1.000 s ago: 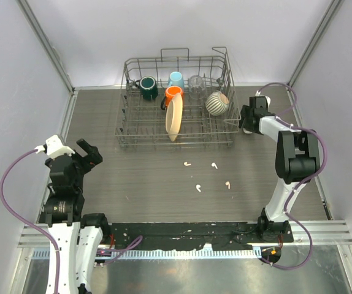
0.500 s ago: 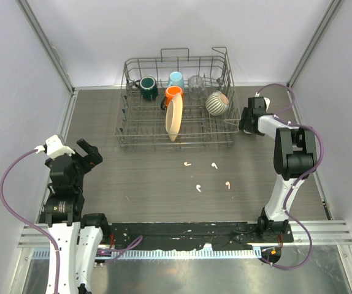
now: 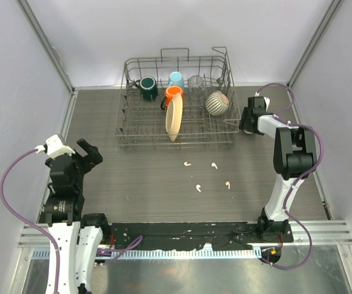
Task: Insert the wireless bluetooth earbuds into the charging case
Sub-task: Pick up the charging case at the center of the board.
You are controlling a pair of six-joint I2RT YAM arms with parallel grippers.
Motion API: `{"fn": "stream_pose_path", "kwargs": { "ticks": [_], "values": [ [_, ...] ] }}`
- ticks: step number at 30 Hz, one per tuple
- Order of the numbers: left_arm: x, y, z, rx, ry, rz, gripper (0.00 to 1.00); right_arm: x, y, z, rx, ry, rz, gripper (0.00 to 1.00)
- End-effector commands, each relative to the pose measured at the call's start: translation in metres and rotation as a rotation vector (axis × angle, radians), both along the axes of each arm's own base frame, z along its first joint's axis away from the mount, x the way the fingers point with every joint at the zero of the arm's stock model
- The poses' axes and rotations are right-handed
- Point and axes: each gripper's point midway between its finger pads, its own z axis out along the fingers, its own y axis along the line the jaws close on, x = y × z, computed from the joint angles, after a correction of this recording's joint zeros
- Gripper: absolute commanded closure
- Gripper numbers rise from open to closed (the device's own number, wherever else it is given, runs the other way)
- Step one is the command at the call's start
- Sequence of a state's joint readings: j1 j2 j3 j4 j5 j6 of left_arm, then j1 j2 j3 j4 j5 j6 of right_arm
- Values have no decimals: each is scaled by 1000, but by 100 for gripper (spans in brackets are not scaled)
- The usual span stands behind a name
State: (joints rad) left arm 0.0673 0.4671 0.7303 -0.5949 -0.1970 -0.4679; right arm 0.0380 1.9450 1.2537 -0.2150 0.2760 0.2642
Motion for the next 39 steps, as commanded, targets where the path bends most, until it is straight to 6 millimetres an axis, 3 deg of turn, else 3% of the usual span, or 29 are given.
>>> {"fn": "stream_pose_path", "kwargs": {
  "ticks": [1,8,13,15,20,26,28,33,39],
  "values": [
    [6,-2,8,0,-35,-16,0,7,-1,5,-15,-18,-13,32],
    [5,-3,9,0,-40,-17,0,4,0,-1,-4,-2,-17,33],
    [5,-2,9,2,-39,-16,0,4,-1,0,-12,-4,-21,39],
    [5,-2,8,2,-38,-16,0,4,0,-1,-10,-2,-18,47],
    [4,-2,9,2,-41,-16,0,3,-1,1,-12,-4,-19,51],
    [4,-2,8,2,-38,-16,0,2,-1,5,-12,-26,-18,65],
    [4,-2,8,0,-38,-16,0,2,-1,9,-10,-38,-15,63],
    [4,-3,9,1,-41,-18,0,0,-4,2,-24,-8,-21,40],
    [4,-3,9,1,-42,-18,0,4,-9,3,-63,-3,-9,33]
  ]
}}
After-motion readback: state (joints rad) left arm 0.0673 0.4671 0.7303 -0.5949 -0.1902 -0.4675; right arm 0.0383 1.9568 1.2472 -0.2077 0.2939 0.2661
